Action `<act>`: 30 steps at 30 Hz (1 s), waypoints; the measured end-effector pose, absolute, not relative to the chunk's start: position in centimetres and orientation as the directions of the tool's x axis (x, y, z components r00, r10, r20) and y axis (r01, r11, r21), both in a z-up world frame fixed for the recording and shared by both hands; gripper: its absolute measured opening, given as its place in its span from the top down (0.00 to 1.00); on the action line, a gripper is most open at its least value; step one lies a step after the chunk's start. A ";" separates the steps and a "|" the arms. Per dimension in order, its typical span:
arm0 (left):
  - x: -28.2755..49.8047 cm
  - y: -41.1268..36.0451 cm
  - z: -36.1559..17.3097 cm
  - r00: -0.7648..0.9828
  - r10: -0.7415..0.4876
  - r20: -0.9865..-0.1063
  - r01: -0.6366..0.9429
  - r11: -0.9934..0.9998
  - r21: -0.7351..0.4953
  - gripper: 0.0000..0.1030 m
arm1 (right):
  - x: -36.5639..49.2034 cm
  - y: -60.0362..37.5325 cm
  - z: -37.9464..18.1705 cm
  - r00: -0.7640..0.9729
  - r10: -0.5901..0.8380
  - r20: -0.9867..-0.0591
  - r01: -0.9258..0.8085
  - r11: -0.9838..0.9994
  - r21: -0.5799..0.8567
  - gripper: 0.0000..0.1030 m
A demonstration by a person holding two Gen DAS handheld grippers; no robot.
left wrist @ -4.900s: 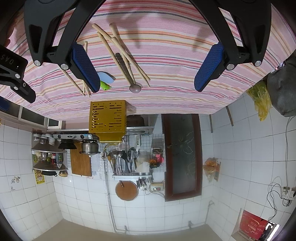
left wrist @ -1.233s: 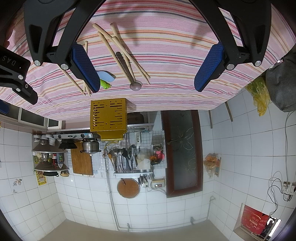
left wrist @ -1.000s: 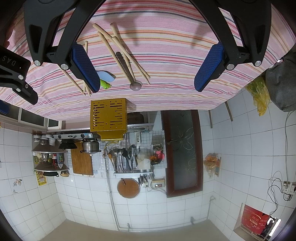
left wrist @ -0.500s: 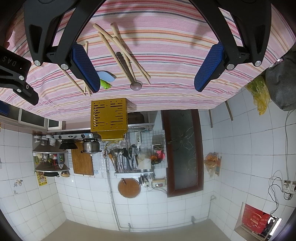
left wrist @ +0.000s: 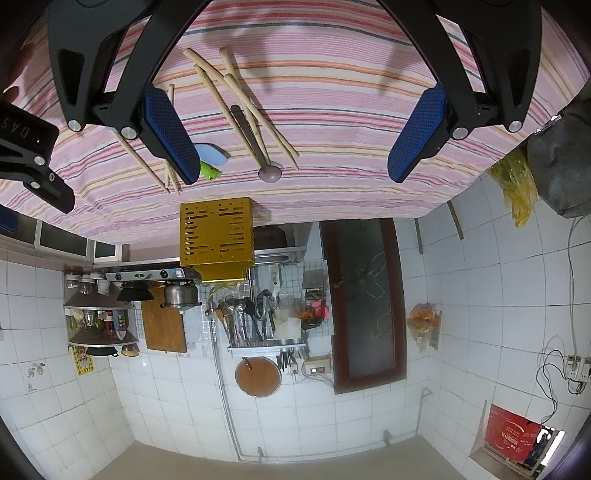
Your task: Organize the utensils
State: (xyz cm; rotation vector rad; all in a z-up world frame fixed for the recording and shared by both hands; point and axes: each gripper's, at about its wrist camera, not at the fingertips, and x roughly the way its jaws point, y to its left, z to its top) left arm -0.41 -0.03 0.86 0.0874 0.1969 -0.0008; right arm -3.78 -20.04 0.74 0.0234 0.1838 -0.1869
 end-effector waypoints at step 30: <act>6.8 1.9 1.2 0.922 -0.011 -0.386 0.054 0.993 0.101 0.05 | 2.0 -22.1 1.5 0.943 -0.121 -0.309 0.155 0.984 0.087 0.04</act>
